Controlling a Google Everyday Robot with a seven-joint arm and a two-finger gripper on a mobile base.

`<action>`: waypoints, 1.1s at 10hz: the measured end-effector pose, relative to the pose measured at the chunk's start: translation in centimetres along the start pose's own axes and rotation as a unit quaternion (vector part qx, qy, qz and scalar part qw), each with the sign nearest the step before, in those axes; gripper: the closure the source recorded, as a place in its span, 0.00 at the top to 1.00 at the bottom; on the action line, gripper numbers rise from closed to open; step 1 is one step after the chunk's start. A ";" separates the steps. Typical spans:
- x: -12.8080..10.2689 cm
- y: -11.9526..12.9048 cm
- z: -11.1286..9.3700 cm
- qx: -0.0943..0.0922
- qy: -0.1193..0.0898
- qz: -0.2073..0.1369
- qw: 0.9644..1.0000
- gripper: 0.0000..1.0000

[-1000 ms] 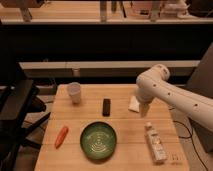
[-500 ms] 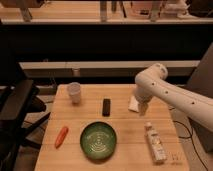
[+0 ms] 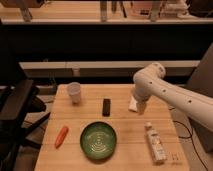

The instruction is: Push the eraser across the table

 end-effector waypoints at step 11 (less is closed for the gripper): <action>-0.7 -1.3 0.5 -0.003 -0.003 -0.013 1.000 0.80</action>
